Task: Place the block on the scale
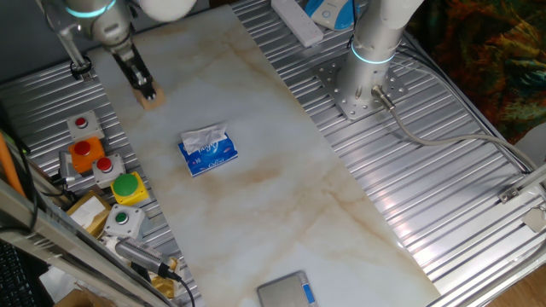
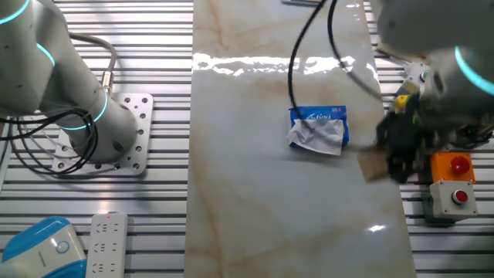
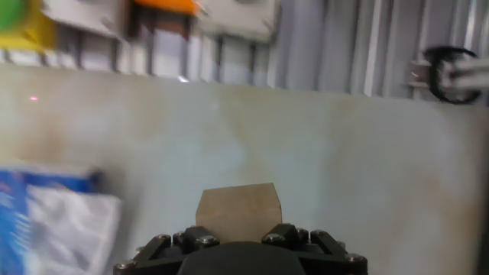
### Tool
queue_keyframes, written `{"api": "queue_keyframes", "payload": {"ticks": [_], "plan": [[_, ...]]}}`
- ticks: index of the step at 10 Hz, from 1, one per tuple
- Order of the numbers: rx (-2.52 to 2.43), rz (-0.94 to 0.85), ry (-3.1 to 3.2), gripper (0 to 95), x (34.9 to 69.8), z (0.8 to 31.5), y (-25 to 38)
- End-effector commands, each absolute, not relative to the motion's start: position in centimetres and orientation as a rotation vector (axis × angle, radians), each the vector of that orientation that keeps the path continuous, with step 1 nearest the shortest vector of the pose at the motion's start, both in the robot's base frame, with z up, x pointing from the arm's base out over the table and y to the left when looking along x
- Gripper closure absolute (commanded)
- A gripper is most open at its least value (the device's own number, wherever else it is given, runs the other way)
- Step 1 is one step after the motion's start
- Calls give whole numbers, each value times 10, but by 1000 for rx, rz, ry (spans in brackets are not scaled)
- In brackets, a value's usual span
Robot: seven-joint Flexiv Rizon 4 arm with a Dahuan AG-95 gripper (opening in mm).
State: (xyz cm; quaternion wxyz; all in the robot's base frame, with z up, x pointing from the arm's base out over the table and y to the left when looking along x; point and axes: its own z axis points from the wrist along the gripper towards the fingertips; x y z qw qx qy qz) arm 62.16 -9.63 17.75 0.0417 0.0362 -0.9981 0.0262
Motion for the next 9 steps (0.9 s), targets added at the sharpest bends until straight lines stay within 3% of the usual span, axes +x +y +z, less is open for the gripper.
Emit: {"api": "queue_keyframes", "payload": {"ticks": [1, 9], "plan": [[45, 83, -3062, 950, 621, 181, -33], [-151, 88, -3095, 950, 595, 152, 118]]}}
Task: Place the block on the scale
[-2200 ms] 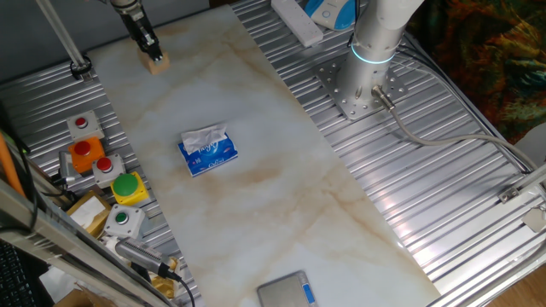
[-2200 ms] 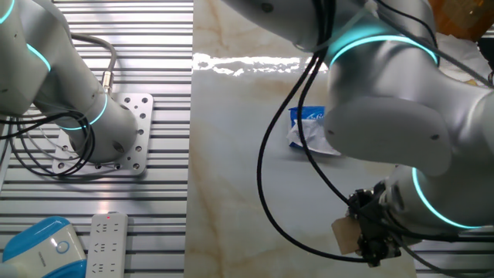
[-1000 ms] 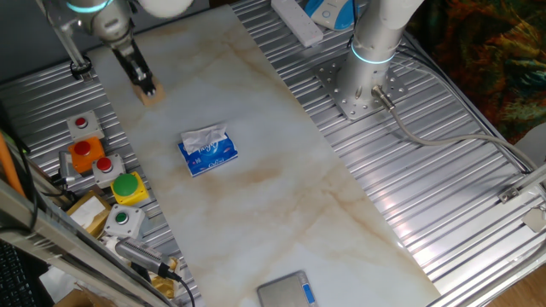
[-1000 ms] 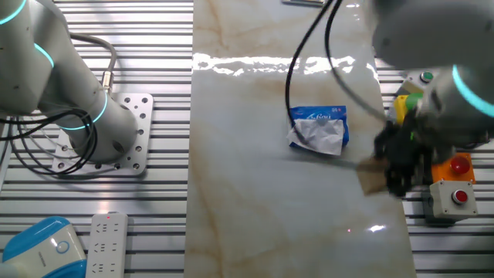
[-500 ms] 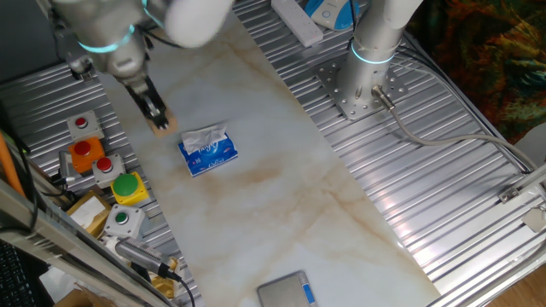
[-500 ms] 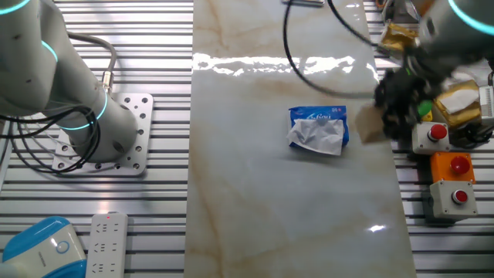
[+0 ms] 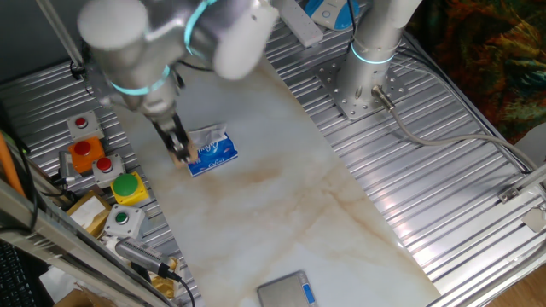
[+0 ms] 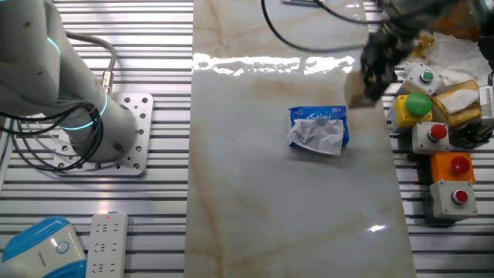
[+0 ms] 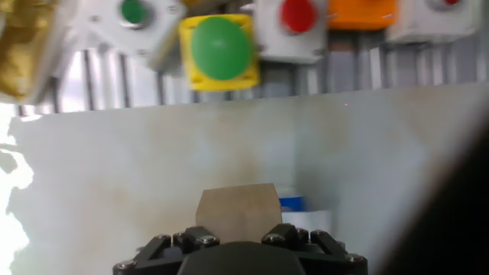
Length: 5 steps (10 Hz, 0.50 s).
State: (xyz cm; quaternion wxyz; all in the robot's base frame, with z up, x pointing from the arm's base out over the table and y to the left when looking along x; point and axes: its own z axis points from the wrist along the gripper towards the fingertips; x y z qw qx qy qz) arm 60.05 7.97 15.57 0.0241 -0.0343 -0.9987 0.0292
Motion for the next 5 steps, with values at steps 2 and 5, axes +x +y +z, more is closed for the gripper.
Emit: {"api": "queue_keyframes", "payload": {"ticks": [2, 5], "plan": [[-167, 80, -3096, 950, 591, 158, 144], [-187, 74, -3093, 950, 601, 170, 174]]}}
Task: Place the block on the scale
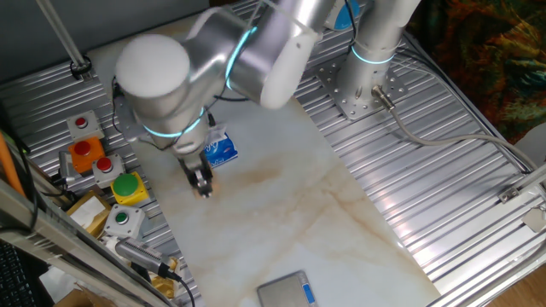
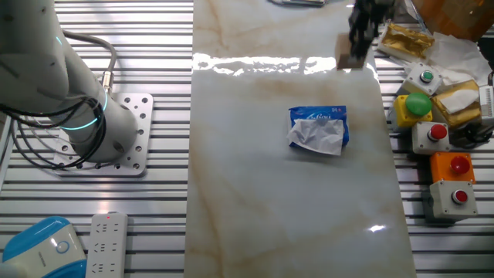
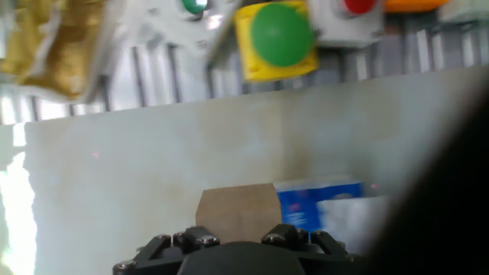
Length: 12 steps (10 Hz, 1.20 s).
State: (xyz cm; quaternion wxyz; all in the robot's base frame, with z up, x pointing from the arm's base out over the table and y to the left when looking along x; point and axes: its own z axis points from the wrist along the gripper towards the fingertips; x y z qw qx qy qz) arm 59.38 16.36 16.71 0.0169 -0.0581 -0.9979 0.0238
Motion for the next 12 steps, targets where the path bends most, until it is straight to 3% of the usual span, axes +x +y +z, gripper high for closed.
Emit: {"api": "queue_keyframes", "payload": {"ticks": [1, 12], "plan": [[-184, 75, -3091, 950, 608, 174, 187], [-225, 43, -3105, 950, 610, 177, 193]]}}
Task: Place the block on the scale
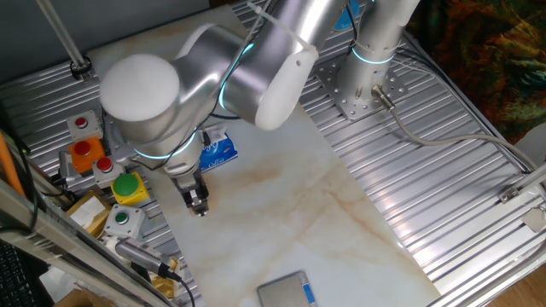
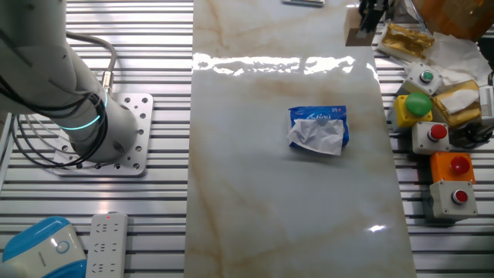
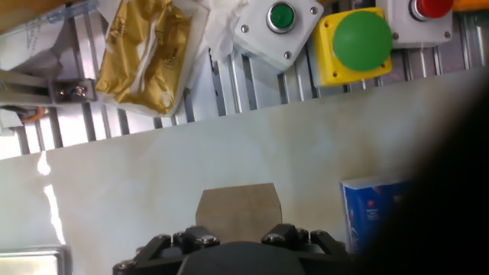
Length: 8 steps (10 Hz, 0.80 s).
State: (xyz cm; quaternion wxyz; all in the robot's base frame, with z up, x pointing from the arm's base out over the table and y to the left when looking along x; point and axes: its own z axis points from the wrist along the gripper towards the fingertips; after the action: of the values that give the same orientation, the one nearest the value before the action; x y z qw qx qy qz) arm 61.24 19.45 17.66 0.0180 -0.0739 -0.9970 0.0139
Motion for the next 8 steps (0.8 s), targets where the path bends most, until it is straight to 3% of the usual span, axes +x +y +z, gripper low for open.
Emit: {"api": "queue_keyframes", "payload": {"ticks": [1, 8], "plan": [[-223, 40, -3103, 950, 610, 177, 193], [1, -6, -3163, 950, 610, 177, 193]]}}
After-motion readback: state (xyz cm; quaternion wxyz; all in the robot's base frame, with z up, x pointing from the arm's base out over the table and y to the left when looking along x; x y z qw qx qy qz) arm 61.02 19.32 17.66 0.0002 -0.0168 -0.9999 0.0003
